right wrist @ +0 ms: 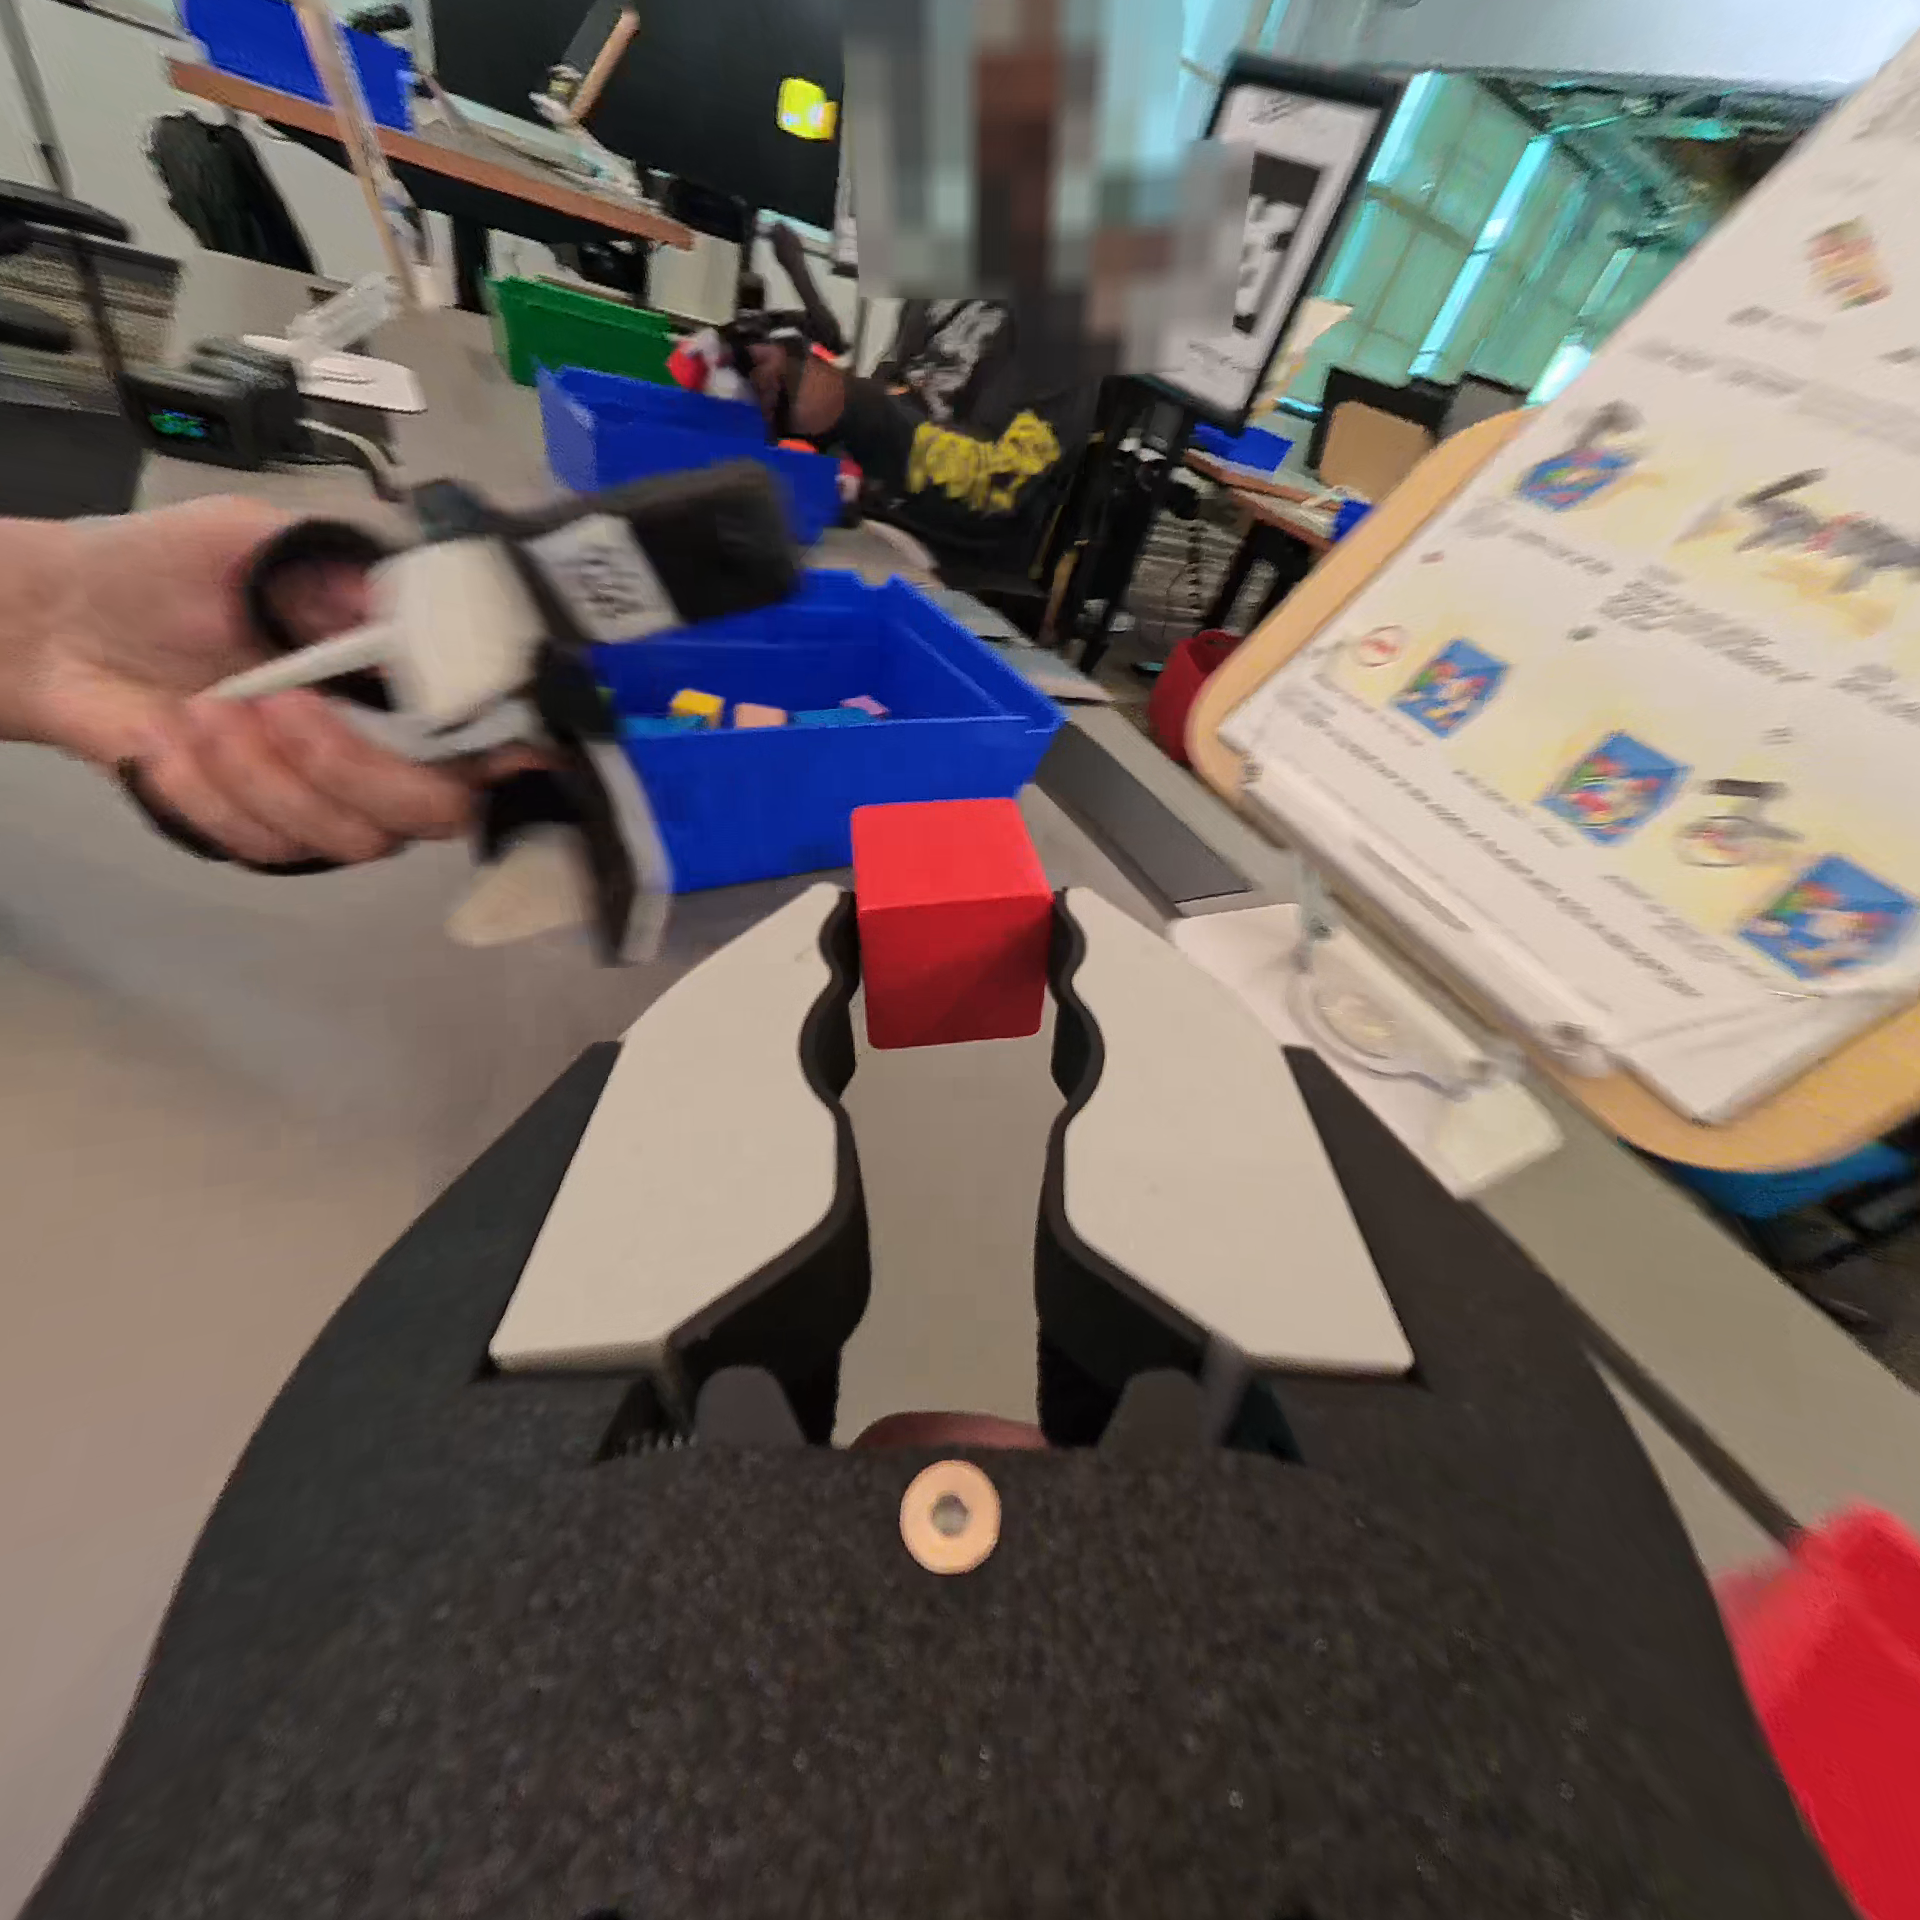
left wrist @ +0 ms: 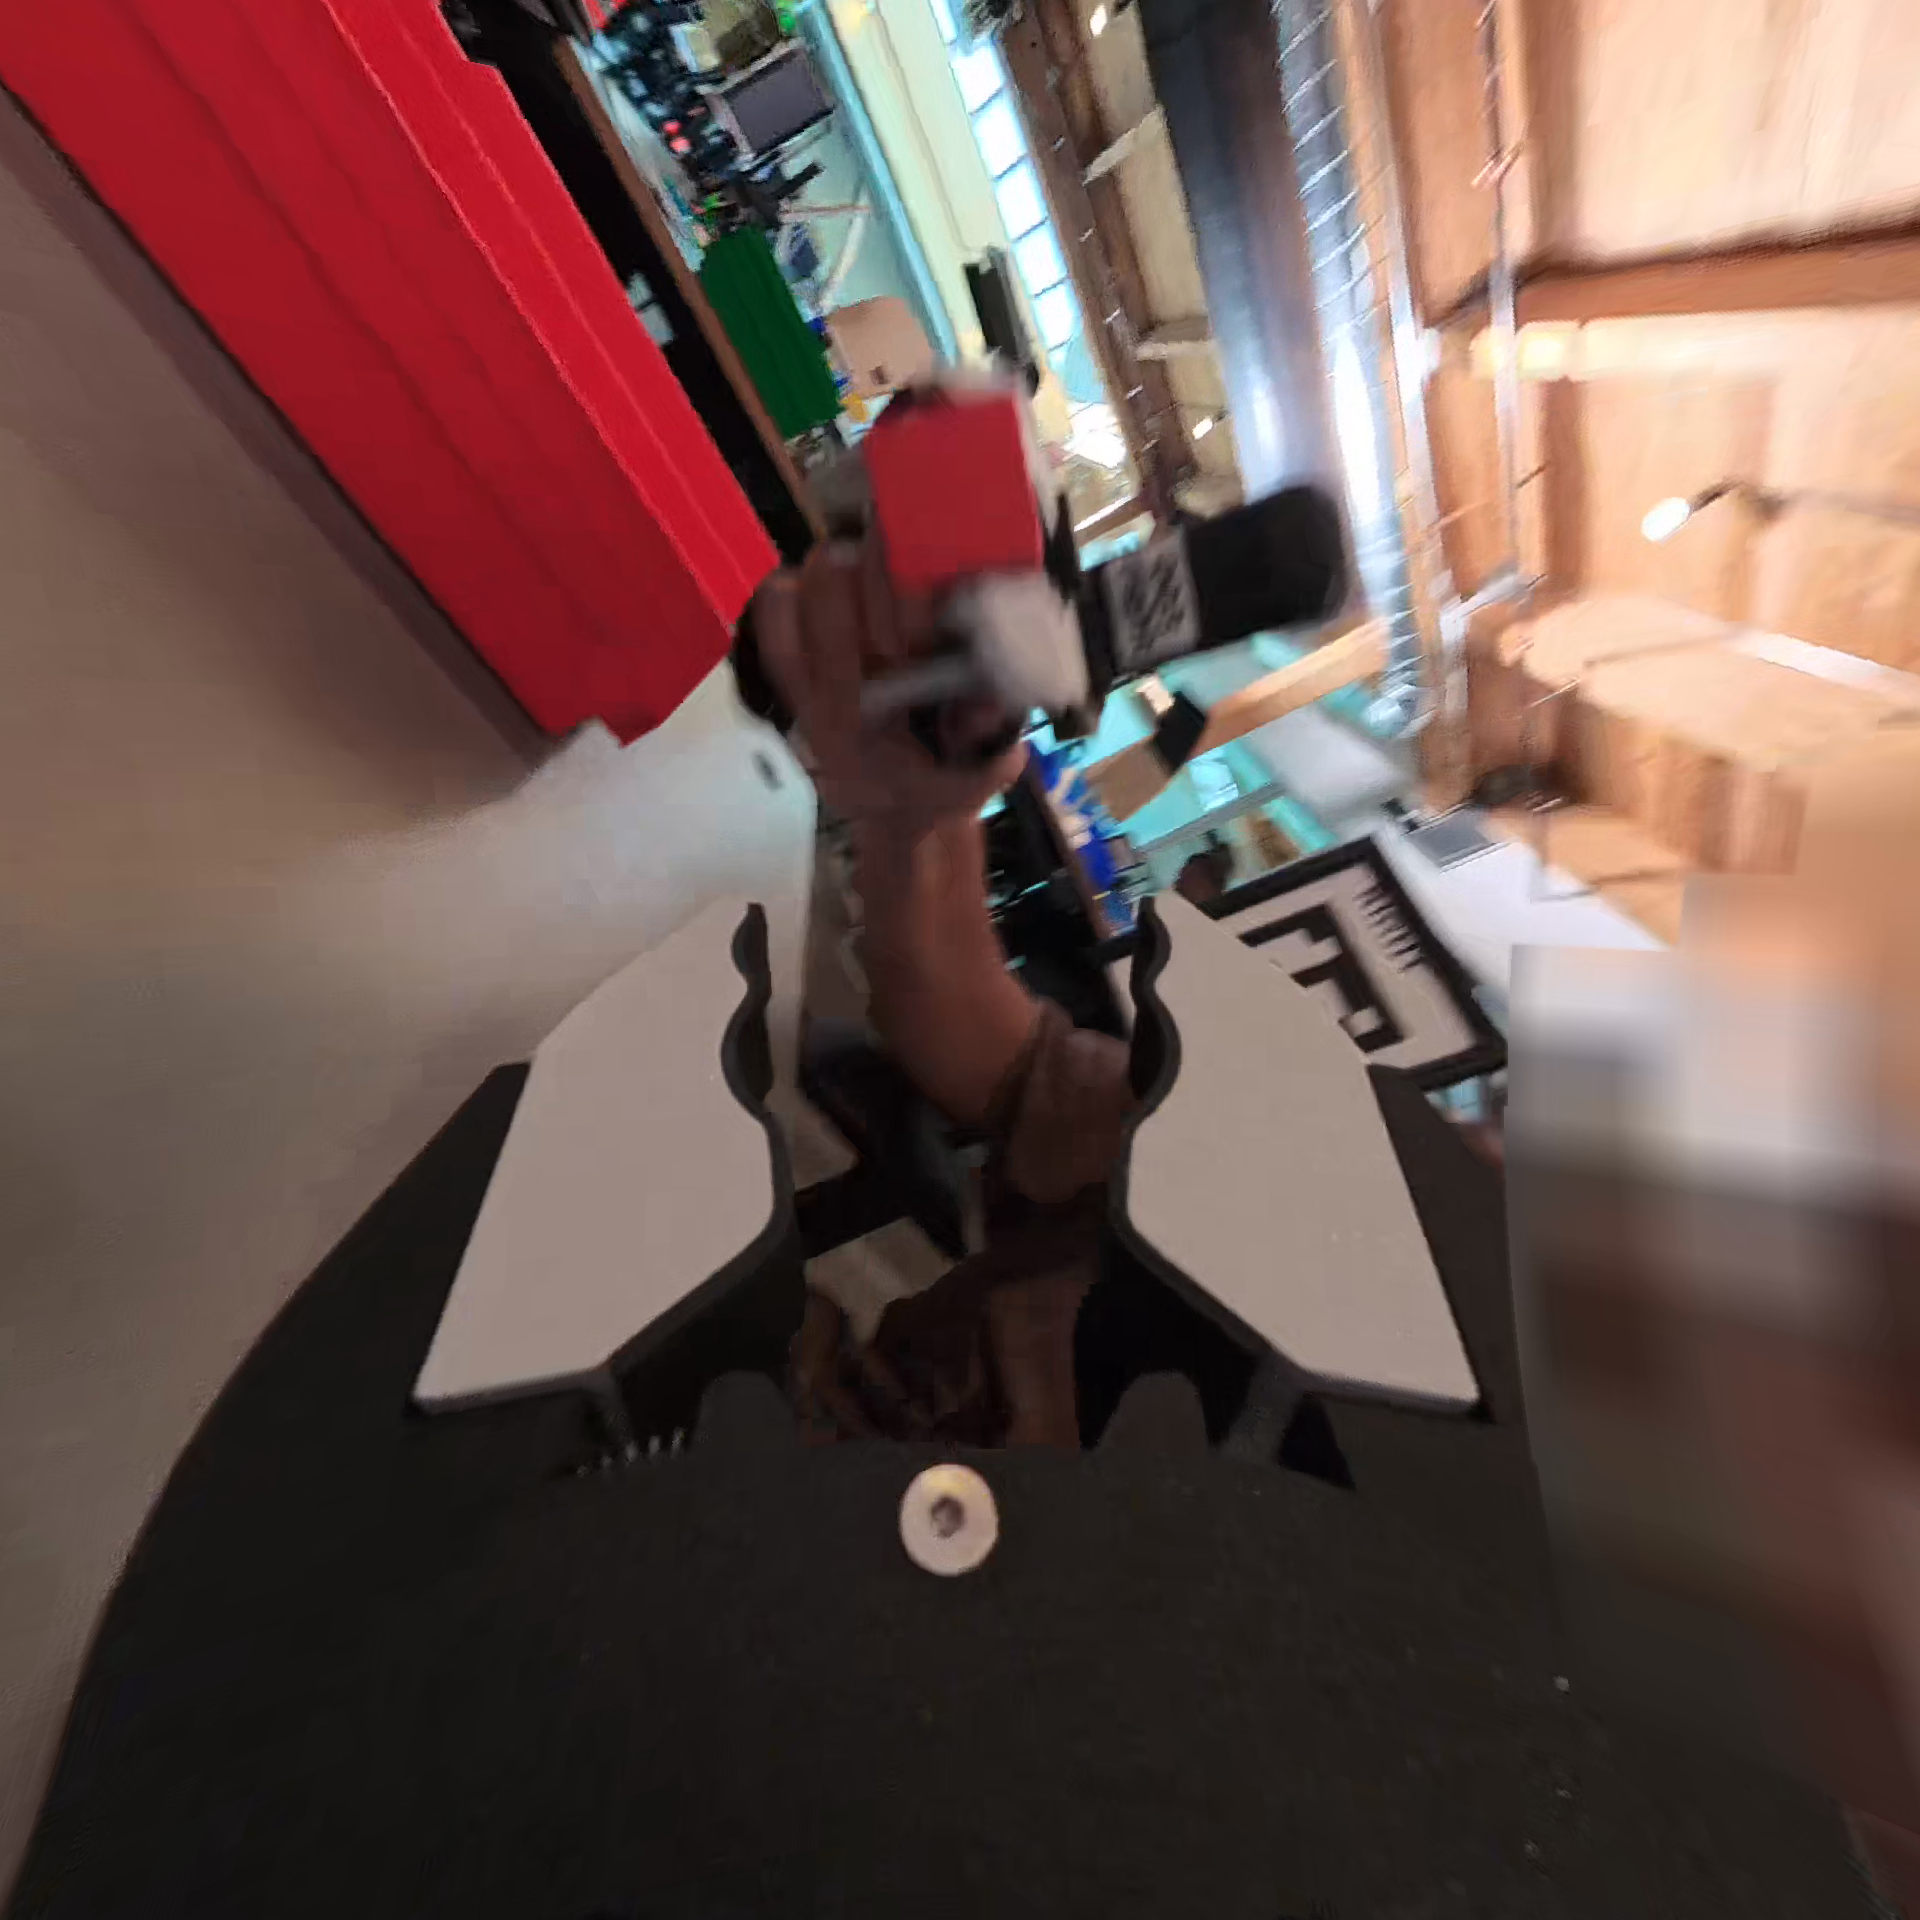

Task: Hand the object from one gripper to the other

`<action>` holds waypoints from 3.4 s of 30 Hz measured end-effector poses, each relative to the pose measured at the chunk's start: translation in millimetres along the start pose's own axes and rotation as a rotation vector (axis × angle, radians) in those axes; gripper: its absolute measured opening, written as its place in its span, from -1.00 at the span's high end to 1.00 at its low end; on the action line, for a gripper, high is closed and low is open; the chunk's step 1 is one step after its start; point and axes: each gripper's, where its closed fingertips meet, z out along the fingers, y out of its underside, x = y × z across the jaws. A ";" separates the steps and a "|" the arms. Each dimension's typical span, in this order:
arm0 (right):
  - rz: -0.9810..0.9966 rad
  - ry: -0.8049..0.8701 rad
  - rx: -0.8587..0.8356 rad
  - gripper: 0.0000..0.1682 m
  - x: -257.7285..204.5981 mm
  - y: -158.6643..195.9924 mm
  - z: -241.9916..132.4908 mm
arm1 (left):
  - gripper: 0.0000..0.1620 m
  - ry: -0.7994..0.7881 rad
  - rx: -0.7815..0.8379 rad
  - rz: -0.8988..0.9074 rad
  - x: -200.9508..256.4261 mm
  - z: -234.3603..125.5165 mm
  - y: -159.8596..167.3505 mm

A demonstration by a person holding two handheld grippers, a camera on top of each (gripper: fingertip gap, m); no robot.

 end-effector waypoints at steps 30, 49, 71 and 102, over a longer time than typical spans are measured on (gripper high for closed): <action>0.657 0.234 -1.514 0.59 110.3 270.7 -221.5 | 0.36 -1.047 -0.027 0.670 -55.4 -118.0 128.2; 0.270 -0.452 0.020 0.35 -171.9 13.4 -46.7 | 0.35 -1.122 -0.296 0.703 -41.8 -182.3 64.5; 0.457 -0.623 -0.202 0.32 -209.6 84.1 -31.1 | 0.50 -1.050 -1.000 0.743 -197.7 -237.4 -56.2; -0.040 -0.087 0.080 0.37 -46.9 -18.5 55.2 | 0.66 -0.069 0.107 -0.173 16.7 -10.5 -53.3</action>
